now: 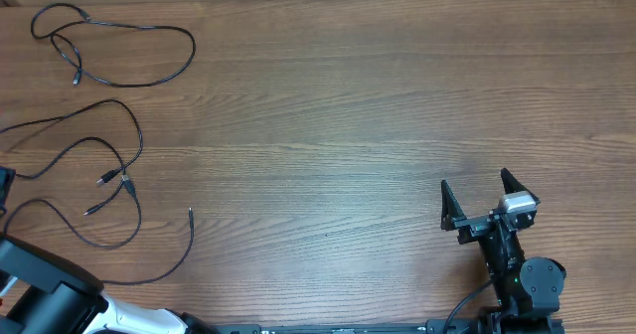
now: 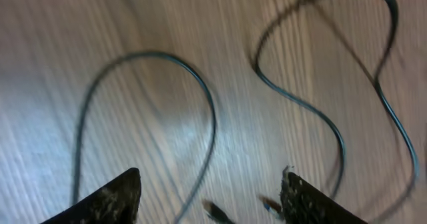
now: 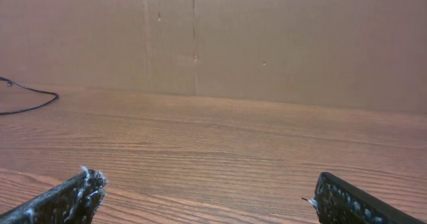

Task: Untangle cables

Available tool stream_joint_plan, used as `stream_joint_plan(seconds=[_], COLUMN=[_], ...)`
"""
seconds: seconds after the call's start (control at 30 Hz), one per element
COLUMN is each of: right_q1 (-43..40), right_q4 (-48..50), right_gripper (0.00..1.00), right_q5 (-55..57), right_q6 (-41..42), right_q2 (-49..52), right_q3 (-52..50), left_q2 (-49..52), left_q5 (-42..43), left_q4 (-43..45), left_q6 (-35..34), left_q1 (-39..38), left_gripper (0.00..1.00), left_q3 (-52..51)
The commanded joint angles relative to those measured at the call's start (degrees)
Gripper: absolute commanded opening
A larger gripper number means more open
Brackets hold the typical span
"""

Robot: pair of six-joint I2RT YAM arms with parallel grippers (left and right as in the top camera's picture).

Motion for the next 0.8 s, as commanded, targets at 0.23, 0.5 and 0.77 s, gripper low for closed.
stream_joint_plan(seconds=[0.23,0.5,0.77], right_q1=[0.17,0.17,0.17], right_q4=[0.28,0.26,0.28], right_gripper=[1.0,1.0,1.0], right_q5=[0.42,0.42,0.42], right_q6=[-0.07,-0.07,-0.07], right_q2=[-0.46,-0.46,-0.46], right_q3=[-0.59,-0.59,-0.59], left_q2=[0.04,0.07,0.15], left_q5=[2.34,4.46,4.33], left_q4=[-7.1,-8.17,-8.11], left_q6=[1.77,1.81,1.79], left_q1=[-0.5,-4.0,-11.23], left_gripper=[0.79,0.82,0.89], left_q3=[1.05,-0.22,-0.33])
